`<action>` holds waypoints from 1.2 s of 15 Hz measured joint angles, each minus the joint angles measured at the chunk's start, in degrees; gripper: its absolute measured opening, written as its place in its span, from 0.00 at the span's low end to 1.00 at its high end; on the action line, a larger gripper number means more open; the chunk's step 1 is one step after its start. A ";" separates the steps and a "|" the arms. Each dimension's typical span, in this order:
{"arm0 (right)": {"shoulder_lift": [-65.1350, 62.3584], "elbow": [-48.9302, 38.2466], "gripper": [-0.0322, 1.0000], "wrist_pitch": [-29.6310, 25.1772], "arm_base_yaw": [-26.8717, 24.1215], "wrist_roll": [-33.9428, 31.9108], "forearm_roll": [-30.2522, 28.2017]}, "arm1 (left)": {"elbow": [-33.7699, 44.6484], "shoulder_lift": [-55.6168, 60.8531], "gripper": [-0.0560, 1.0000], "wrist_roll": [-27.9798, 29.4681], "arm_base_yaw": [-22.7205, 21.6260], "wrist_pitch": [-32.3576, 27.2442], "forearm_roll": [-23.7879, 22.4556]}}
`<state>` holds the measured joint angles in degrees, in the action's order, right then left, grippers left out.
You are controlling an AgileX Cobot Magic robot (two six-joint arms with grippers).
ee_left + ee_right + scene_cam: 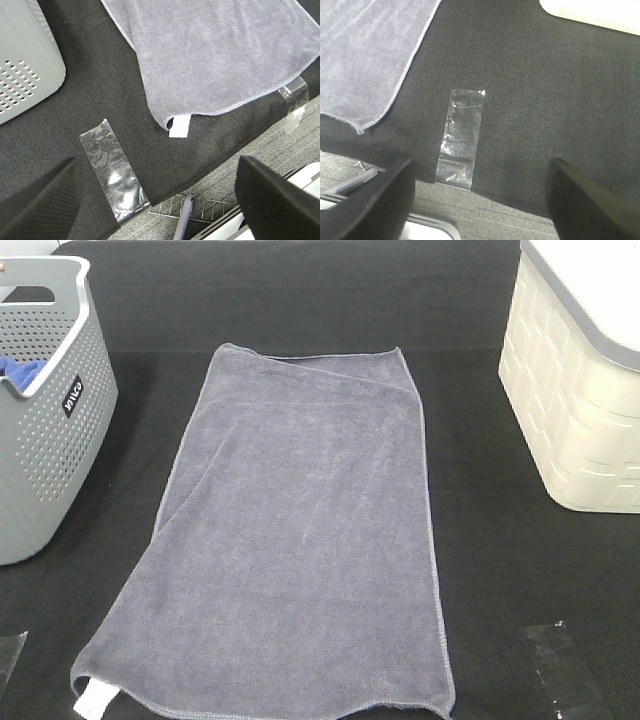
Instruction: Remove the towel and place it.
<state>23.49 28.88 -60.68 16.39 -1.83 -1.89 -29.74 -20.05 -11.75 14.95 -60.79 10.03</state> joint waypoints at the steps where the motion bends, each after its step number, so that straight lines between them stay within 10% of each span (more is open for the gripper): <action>1: 0.00 0.00 0.70 0.00 0.00 0.00 0.00 | 0.00 0.00 0.80 0.00 0.00 0.00 0.00; 13: 0.00 0.00 0.70 -0.06 0.80 0.00 1.09 | 0.00 0.40 0.80 0.00 -0.40 0.00 0.00; 18: -5.39 0.00 0.70 -0.11 -5.04 0.00 1.89 | 0.00 9.68 0.80 0.00 -10.54 0.06 -0.11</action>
<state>18.11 28.88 -60.79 11.34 -1.83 0.00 -29.74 -10.37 -11.75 4.41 -60.73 9.91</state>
